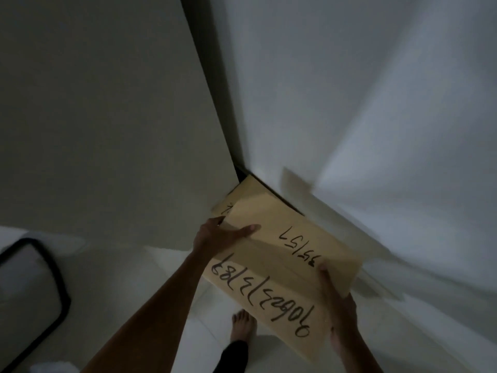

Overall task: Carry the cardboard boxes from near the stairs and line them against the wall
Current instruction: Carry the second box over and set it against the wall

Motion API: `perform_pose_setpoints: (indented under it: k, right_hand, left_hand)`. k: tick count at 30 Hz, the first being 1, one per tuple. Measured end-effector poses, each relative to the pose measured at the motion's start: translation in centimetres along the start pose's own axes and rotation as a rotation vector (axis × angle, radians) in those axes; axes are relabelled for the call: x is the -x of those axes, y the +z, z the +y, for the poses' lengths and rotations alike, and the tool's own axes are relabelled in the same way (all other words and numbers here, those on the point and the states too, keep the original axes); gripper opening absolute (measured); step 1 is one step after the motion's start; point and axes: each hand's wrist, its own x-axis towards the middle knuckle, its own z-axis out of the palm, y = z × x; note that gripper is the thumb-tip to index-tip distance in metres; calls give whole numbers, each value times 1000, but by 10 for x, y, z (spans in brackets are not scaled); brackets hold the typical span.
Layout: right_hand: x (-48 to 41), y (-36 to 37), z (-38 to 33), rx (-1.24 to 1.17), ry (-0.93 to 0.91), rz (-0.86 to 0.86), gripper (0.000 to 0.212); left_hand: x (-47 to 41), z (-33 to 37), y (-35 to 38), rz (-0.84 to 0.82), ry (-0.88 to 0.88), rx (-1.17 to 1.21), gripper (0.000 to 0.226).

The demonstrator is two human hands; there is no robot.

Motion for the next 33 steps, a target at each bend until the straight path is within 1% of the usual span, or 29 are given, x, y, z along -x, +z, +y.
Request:
perform_pose_setpoints:
  k: [2,5,6,8,11,13,15,17,18,20,22,25,27,30,33]
  right_hand:
    - [-36,33,5,-22,15,16,98]
    - [-88,75,13,-68,32,33,88]
    - [-104,88,16,-76,24,36,87]
    - [-130,108,18,-84,8,14,82]
    - [-164,126,20,-118,14,3,72]
    - [-181,136,19,-106,-16,34,70]
    - [-192,143,19,-74,-59,93,68]
    - [-196,149,17,-69,-98,117,63]
    - [-197,151,16,-62,-102,121,63]
    - [-198,154,13,-53,-85,146,76]
    - [-200,160,9,-72,-66,174,83]
    - [-203,169,1,-82,-47,166,84]
    - [-206,176,-5,-78,-61,141,83]
    - [-209,180,-9,-47,-97,115,81]
    - [-211,177,-11,-51,-87,83,81]
  left_hand:
    - [-49,-2,6,-15,61,-72,115]
    - [-117,-11,11,-8,115,-168,105]
    - [-137,-17,8,1,132,-164,99]
    - [-174,-19,26,0,148,-153,88]
    - [-214,-14,56,-91,155,-176,87]
    - [-231,-16,54,3,129,-139,87]
    - [-239,-15,49,94,146,-152,81]
    - [-238,-11,53,187,214,-230,76]
    - [-234,-11,57,232,268,-254,78]
    - [-222,-11,69,301,381,-270,83]
    - [-214,-17,73,361,460,-340,78]
    - [-213,-32,84,325,572,-497,72]
    - [-218,-36,84,300,616,-481,73]
    - [-226,-39,78,300,630,-496,74]
    - [-224,-38,77,295,627,-546,73]
